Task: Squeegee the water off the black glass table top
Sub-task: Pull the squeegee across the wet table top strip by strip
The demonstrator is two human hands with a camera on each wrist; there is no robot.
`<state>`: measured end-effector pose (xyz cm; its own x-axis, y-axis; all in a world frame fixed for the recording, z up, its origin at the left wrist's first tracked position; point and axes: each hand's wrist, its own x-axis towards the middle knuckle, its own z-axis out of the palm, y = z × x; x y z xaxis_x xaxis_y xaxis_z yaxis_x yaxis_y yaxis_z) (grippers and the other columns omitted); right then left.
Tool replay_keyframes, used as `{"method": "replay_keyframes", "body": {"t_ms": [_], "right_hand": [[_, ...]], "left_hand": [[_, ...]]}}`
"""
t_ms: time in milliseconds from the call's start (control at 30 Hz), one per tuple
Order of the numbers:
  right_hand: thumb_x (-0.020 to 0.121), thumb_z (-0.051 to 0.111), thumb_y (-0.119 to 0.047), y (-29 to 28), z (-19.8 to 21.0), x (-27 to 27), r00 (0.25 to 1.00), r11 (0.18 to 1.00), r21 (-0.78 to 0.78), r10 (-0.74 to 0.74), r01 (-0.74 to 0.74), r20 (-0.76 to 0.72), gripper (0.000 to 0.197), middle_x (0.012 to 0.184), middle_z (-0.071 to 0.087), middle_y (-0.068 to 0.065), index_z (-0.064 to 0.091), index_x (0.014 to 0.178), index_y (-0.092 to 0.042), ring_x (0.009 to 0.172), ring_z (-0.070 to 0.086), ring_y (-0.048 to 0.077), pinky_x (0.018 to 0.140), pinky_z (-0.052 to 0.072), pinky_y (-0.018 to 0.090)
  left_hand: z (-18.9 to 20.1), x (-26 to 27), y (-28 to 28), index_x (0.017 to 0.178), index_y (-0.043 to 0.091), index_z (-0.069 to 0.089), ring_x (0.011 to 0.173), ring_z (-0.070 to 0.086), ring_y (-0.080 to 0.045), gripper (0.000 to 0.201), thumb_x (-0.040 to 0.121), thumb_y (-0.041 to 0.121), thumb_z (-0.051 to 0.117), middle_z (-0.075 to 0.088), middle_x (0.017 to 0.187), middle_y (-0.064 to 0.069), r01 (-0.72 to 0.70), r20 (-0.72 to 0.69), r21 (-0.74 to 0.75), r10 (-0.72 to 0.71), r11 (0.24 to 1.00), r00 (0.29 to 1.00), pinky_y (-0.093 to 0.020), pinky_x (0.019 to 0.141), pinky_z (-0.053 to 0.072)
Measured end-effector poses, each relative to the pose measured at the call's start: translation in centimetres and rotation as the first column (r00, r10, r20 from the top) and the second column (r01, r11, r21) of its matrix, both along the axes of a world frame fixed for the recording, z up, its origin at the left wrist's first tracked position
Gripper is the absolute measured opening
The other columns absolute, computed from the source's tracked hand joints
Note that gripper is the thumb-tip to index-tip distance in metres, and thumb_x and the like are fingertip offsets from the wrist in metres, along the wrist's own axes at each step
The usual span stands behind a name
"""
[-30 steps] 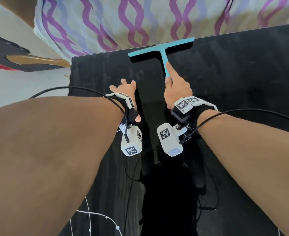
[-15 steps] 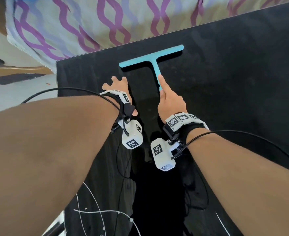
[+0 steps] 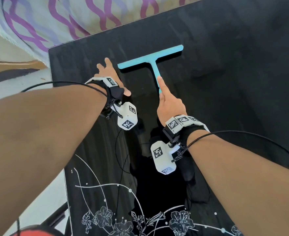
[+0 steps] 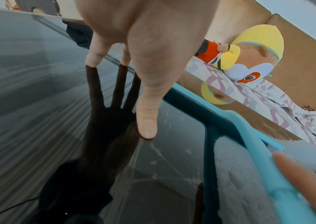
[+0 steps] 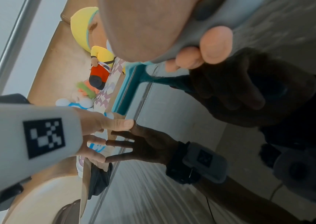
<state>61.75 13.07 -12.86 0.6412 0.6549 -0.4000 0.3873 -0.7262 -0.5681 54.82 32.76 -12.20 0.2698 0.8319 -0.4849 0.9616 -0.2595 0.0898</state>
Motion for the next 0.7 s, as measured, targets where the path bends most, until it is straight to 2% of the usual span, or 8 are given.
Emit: {"method": "replay_keyframes", "body": {"t_ms": [100,200,300,467,633,700], "right_hand": [[0.105,0.025,-0.03,-1.6,0.2,-0.6,1.0,1.0,-0.01,0.0,0.0,0.001,0.055,0.061,0.052,0.001,0.004,0.149,-0.056,0.053,0.05,0.017,0.052,0.038,0.03],[0.104,0.025,-0.029,-3.2,0.5,-1.2,1.0,0.999,-0.031,0.007,-0.007,-0.013,0.057,0.065,0.055,0.003,0.001,0.148,-0.057,0.054,0.052,0.018,0.05,0.039,0.03],[0.104,0.025,-0.027,-4.7,0.8,-1.8,0.999,0.998,-0.058,0.028,-0.03,-0.033,0.06,0.066,0.055,0.005,-0.003,0.147,-0.057,0.054,0.054,0.018,0.046,0.037,0.028],[0.104,0.026,-0.027,-7.3,1.2,-2.6,0.999,0.994,-0.095,0.047,-0.049,-0.02,0.061,0.067,0.055,0.004,-0.005,0.148,-0.056,0.054,0.053,0.016,0.043,0.033,0.027],[0.103,0.029,-0.025,-10.5,1.6,-3.5,0.996,0.989,-0.13,0.07,-0.076,-0.047,0.066,0.069,0.056,0.006,-0.009,0.145,-0.06,0.056,0.055,0.019,0.05,0.038,0.03],[0.103,0.028,-0.025,-11.8,1.7,-3.9,0.996,0.988,-0.131,0.077,-0.082,-0.048,0.066,0.068,0.056,0.006,-0.01,0.145,-0.059,0.055,0.055,0.018,0.047,0.037,0.028]], "left_hand": [[-0.3,-1.2,-1.4,0.153,0.015,0.004,0.135,0.032,-0.045,0.125,0.063,0.043,0.086,0.015,0.157,-0.016,0.003,0.002,0.013,-0.003,1.0,1.0,-0.053,0.107,0.035],[-0.6,-2.4,-3.9,0.153,0.012,0.008,0.136,0.031,-0.045,0.102,0.081,0.049,0.069,0.015,0.158,-0.013,0.054,0.023,0.069,-0.055,0.996,0.998,-0.05,0.109,0.034],[-0.8,-3.6,-6.4,0.153,0.014,0.01,0.139,0.026,-0.042,0.09,0.088,0.047,0.061,0.012,0.16,-0.009,0.059,0.09,0.066,-0.065,0.996,0.994,-0.049,0.111,0.031],[-1.4,-5.5,-9.6,0.153,0.016,0.013,0.14,0.025,-0.041,0.096,0.081,0.048,0.069,0.013,0.16,-0.008,0.065,0.082,0.046,-0.069,0.997,0.994,-0.049,0.112,0.031],[-1.4,-7.3,-12.9,0.153,0.018,0.014,0.141,0.027,-0.038,0.106,0.072,0.061,0.069,0.014,0.16,-0.011,0.059,0.022,0.041,-0.06,0.997,0.998,-0.047,0.112,0.032],[-1.3,-8.0,-14.0,0.153,0.019,0.011,0.143,0.024,-0.036,0.109,0.071,0.063,0.068,0.013,0.16,-0.011,0.065,0.016,0.02,-0.065,0.998,0.998,-0.047,0.112,0.031]]}}
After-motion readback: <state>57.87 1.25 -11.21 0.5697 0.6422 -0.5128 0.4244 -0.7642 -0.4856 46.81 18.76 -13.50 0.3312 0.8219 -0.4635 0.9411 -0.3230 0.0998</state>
